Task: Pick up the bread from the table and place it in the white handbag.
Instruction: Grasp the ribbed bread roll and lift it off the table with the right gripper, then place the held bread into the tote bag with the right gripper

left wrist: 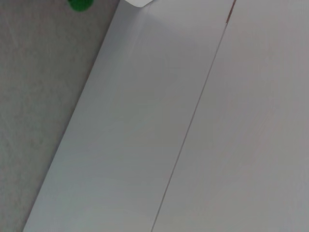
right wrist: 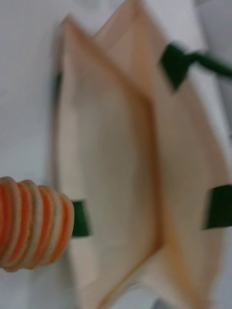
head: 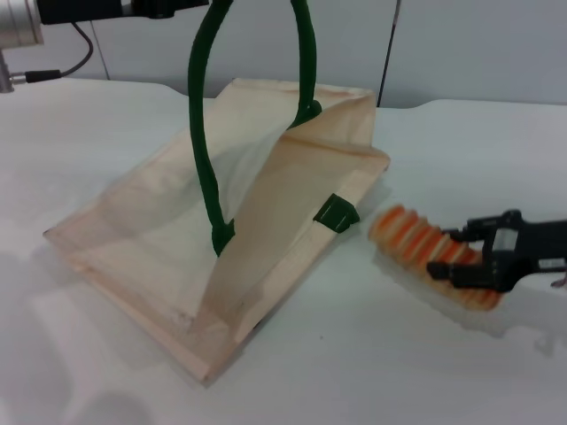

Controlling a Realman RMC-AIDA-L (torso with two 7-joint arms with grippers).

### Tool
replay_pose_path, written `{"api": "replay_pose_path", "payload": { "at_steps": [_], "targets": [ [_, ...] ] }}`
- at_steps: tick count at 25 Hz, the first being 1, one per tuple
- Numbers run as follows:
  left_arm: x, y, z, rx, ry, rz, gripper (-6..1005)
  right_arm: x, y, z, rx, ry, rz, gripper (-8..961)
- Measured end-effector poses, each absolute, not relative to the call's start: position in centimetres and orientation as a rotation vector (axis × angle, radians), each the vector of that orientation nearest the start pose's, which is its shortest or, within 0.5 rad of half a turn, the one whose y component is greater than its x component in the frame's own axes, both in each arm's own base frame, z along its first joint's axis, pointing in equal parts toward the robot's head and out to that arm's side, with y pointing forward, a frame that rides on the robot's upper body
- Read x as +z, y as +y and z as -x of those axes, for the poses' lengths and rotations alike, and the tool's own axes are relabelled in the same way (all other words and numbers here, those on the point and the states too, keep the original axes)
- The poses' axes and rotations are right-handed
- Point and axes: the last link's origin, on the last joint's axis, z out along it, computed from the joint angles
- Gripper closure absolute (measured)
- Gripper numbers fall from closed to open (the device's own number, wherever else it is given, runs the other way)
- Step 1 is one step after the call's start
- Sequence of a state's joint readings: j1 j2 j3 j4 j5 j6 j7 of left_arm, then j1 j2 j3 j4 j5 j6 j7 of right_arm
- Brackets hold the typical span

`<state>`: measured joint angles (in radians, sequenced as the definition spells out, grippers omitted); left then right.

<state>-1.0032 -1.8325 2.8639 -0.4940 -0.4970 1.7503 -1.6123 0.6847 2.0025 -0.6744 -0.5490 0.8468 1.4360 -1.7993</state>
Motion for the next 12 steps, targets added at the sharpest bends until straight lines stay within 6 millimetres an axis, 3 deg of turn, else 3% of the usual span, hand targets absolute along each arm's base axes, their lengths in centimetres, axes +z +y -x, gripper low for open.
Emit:
{"api": "replay_pose_path", "payload": {
  "at_steps": [6,12],
  "targets": [
    [11.3,43.0,17.9,-0.996,-0.755,2.59,892,1.0,36.3,-24.8,0.392,0.391,2.916,391],
    [10.9,43.6,16.4,-1.011,-0.726,2.619,892,-1.5,37.7,-21.6,0.356,0.281,2.984,442]
  ]
}}
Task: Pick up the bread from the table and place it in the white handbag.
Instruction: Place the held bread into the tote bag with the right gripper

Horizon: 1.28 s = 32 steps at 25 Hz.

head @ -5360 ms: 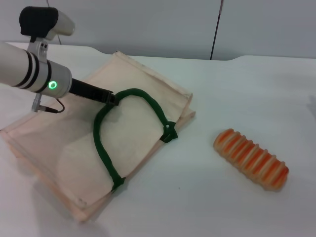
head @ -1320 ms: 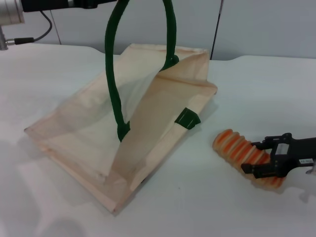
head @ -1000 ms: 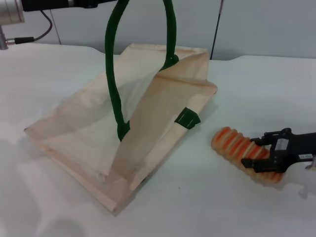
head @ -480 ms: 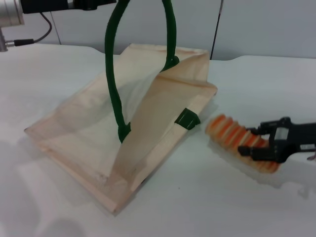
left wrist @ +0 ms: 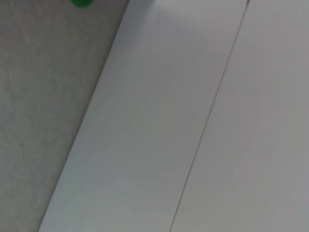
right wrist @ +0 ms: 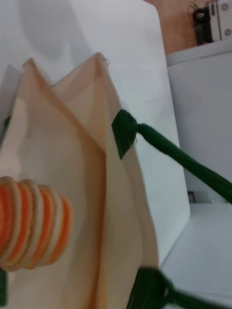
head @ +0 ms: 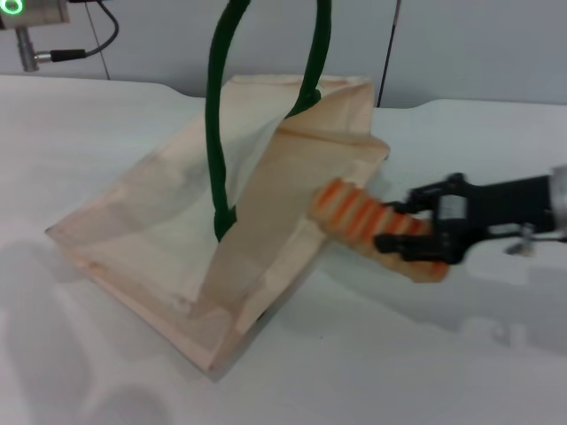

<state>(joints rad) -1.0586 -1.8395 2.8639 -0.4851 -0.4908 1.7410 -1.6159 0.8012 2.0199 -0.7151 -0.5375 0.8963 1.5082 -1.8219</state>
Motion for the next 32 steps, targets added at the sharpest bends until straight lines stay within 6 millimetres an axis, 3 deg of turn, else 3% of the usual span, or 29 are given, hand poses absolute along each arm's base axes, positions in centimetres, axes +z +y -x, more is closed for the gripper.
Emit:
{"api": "replay_pose_path", "payload": {
  "at_steps": [5,15,23,32],
  "targets": [
    [10.3,43.7,15.6,-1.022,-0.711,2.636,892,-3.9,39.2,-19.2,0.328,0.235,3.003,484],
    [9.5,43.9,14.2,-1.042,-0.69,2.666,892,-7.2,41.7,-16.8,0.311,0.288,2.885,552],
    [9.2,43.8,14.0,-1.056,-0.688,2.67,892,-7.7,42.5,-16.3,0.402,0.338,2.79,606],
    [9.2,43.9,13.7,-1.061,-0.677,2.676,892,-8.4,42.9,-16.5,0.333,0.363,2.76,658]
  ]
}}
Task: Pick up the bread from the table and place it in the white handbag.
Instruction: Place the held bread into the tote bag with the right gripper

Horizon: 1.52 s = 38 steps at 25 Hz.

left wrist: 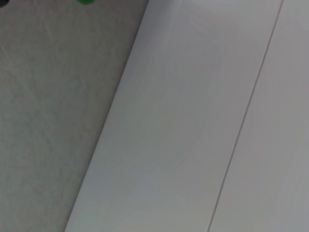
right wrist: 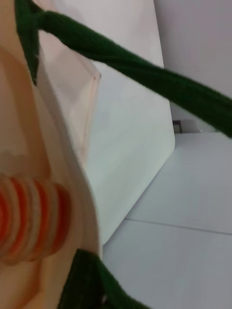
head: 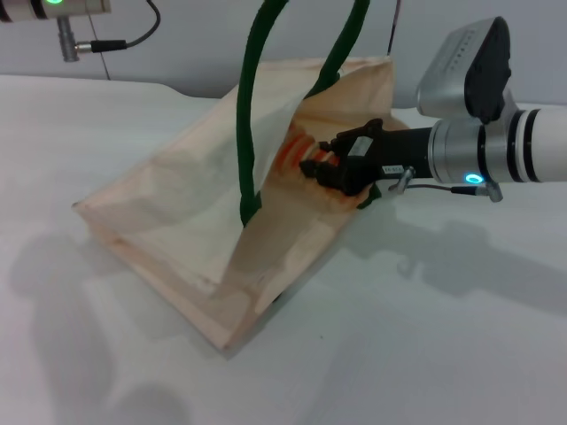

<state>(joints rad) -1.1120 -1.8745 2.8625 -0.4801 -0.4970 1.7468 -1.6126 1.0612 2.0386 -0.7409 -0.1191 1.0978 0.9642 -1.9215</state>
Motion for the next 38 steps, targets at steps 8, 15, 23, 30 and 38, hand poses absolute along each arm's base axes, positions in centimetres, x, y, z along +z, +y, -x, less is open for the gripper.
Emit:
{"api": "replay_pose_path", "payload": {
  "at_steps": [8,15,23,30,38],
  "targets": [
    [9.02,43.88,13.48,-1.07,-0.679,2.682,892,-8.46,43.58,-17.05,0.32,0.431,2.683,673],
    [9.03,43.88,13.52,-1.071,-0.68,2.679,894,-8.55,43.36,-16.97,0.331,0.432,2.697,678],
    [9.06,43.9,13.56,-1.07,-0.681,2.678,894,-8.54,42.76,-16.37,0.367,0.391,2.755,682],
    [9.17,43.95,13.44,-1.085,-0.675,2.67,894,-8.52,42.8,-16.41,0.361,0.384,2.754,356],
    [9.15,43.9,13.57,-1.085,-0.679,2.668,893,-8.46,42.94,-16.53,0.357,0.391,2.741,56]
  ]
}}
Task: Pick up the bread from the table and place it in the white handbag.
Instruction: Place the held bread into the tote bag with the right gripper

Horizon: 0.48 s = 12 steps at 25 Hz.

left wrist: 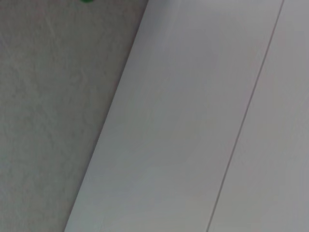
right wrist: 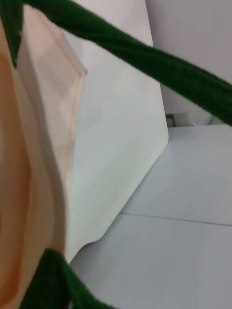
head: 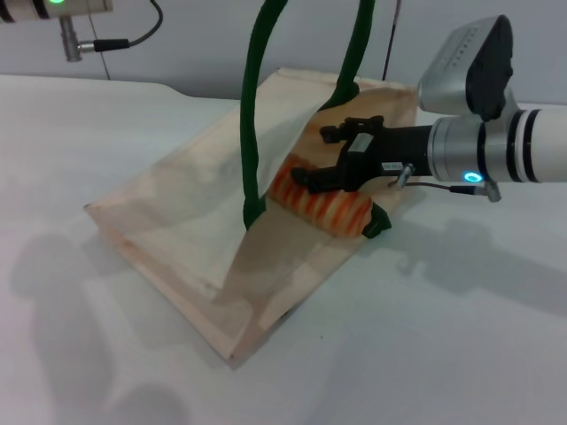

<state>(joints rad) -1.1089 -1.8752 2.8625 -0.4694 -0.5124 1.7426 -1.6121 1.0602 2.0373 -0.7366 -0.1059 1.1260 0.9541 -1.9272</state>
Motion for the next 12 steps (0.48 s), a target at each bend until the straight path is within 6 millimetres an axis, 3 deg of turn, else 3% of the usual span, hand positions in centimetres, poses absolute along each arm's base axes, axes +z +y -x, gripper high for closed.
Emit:
{"api": "replay_pose_path", "payload": {
  "at_steps": [5,12],
  "targets": [
    [9.4,43.9,13.9,-1.082,-0.685,2.657,893,-7.6,43.3,-18.7,0.319,0.467,2.661,57],
    [9.9,43.8,15.0,-1.101,-0.708,2.602,894,-4.3,42.8,-23.3,0.32,0.525,2.557,59]
  ]
}}
